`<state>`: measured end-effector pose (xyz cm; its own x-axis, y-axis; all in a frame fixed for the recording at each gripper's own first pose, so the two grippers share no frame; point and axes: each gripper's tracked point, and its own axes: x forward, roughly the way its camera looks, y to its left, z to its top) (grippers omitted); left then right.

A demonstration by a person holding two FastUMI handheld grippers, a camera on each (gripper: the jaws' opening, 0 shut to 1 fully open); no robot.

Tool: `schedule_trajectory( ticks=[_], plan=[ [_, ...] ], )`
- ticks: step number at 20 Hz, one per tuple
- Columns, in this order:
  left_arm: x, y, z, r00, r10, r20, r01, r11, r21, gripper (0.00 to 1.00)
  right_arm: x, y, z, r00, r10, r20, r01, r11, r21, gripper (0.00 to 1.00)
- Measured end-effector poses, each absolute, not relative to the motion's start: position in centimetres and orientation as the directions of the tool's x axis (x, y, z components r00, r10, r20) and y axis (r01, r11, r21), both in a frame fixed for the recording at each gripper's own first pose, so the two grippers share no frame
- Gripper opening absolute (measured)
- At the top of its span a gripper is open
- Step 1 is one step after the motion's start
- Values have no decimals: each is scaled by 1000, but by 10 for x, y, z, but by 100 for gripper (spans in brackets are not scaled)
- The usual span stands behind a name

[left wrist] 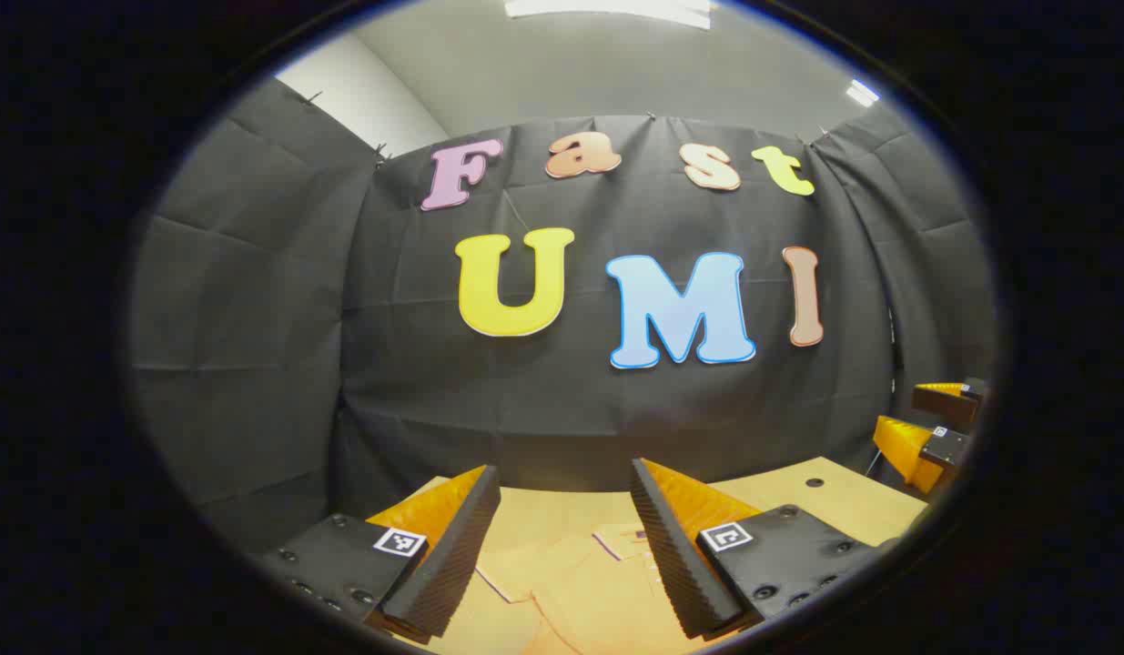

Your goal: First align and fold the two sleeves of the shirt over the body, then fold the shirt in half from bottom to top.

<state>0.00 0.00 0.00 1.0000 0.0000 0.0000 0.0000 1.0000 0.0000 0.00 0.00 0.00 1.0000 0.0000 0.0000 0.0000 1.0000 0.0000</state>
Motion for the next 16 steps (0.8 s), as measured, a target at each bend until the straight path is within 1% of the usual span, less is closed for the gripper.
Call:
schedule_trajectory(
  ticks=[3, 6, 10, 14, 16],
  plan=[
    [-6, 7, -5, 1000, 24, -10, -24, 1000, -5, 94, -1, 6, -7, 1000, 25, -8, -25, 1000, -7, 94],
    [-12, 6, -6, 999, 35, -8, -35, 999, -1, 94, 4, 5, -12, 1000, 23, -12, -23, 1000, 4, 94],
    [-16, 9, -13, 998, 56, -22, -56, 998, -9, 94, 19, 3, -32, 997, 37, -63, -35, 999, 37, 94],
    [-11, 10, -29, 996, 70, -61, -71, 997, -10, 94, 42, 2, -61, 990, 51, -131, -48, 999, 24, 94],
    [-7, 10, -40, 993, 83, -87, -85, 996, -21, 94, 59, 1, -86, 978, 60, -201, -46, 997, 69, 94]
  ],
)
